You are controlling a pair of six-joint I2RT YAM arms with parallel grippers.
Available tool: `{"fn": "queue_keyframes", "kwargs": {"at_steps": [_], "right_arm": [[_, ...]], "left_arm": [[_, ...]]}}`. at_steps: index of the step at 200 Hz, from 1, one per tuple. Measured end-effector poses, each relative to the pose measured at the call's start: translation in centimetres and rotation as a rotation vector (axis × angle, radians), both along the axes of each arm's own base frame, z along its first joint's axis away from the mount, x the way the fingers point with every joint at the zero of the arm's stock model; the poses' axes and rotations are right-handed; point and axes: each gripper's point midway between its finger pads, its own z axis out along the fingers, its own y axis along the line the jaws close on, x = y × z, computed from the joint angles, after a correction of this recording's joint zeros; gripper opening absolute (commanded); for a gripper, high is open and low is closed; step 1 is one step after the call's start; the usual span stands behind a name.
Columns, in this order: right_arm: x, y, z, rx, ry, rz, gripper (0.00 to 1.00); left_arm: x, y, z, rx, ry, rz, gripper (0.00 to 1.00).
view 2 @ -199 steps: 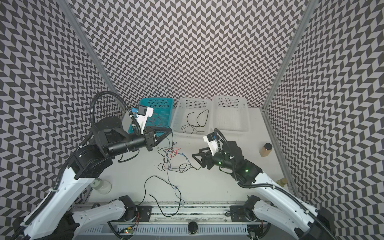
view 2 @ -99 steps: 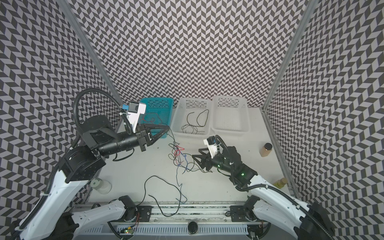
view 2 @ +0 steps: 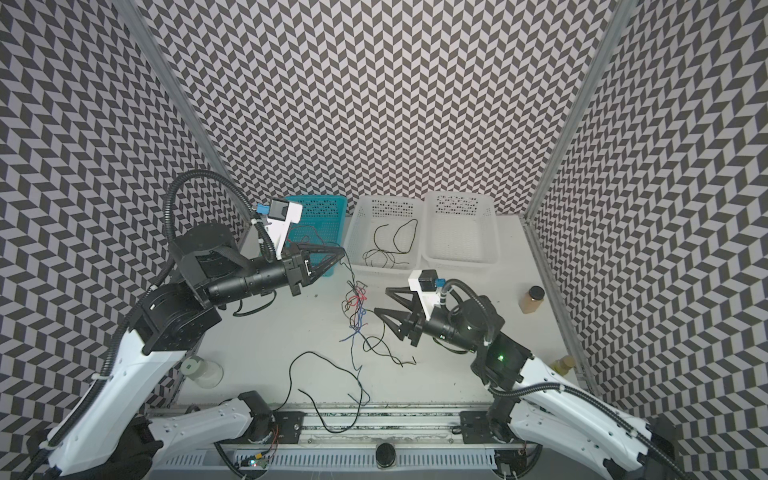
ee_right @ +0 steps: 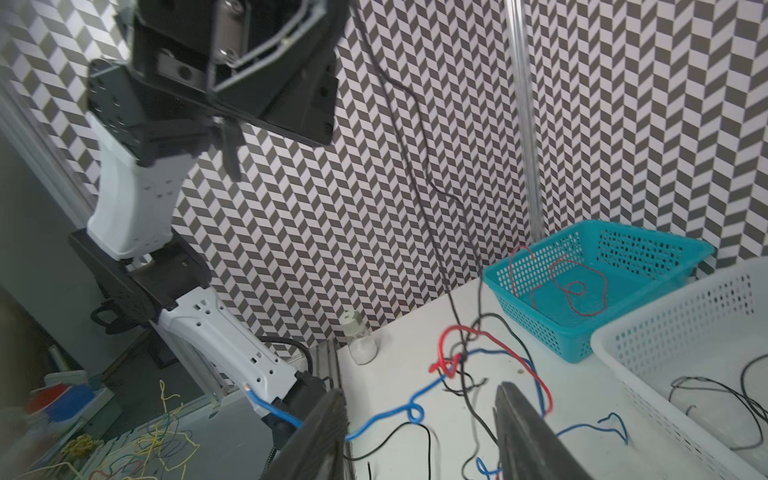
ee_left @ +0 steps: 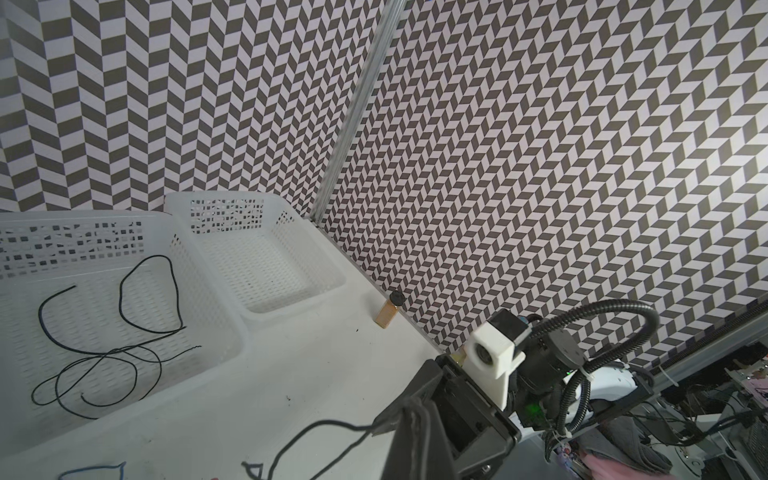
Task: Untangle the cables
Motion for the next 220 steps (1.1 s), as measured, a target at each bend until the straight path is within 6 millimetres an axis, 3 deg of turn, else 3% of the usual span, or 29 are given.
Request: {"fn": "queue_keyframes", "kwargs": {"at_steps": [30, 71, 112, 145, 205, 220], "right_arm": [[0.3, 2.1, -1.2, -0.08, -0.003, 0.008, 0.58], [1.6, 3.0, -4.0, -0.181, 0.019, -0.033, 0.58], [2.0, 3.7, -4.2, -0.198, 0.02, -0.051, 0.56], [2.5, 4.0, -3.7, -0.197, 0.011, -0.068, 0.4], [3.3, 3.8, -3.6, -0.185, -0.002, -0.114, 0.01], [3.5, 3.3, -3.8, -0.192, 0.006, -0.142, 0.0]], "left_arm": [[0.1, -0.1, -0.1, 0.003, 0.004, 0.0, 0.0], [0.0, 0.0, -0.3, 0.004, 0.005, 0.0, 0.0], [0.2, -0.1, -0.9, 0.013, 0.017, -0.001, 0.0], [0.1, -0.2, -0.9, 0.012, 0.017, -0.004, 0.0], [0.1, -0.1, -0.9, 0.014, 0.014, -0.002, 0.0], [0.3, 0.2, -1.1, 0.028, 0.008, 0.021, 0.0]]}}
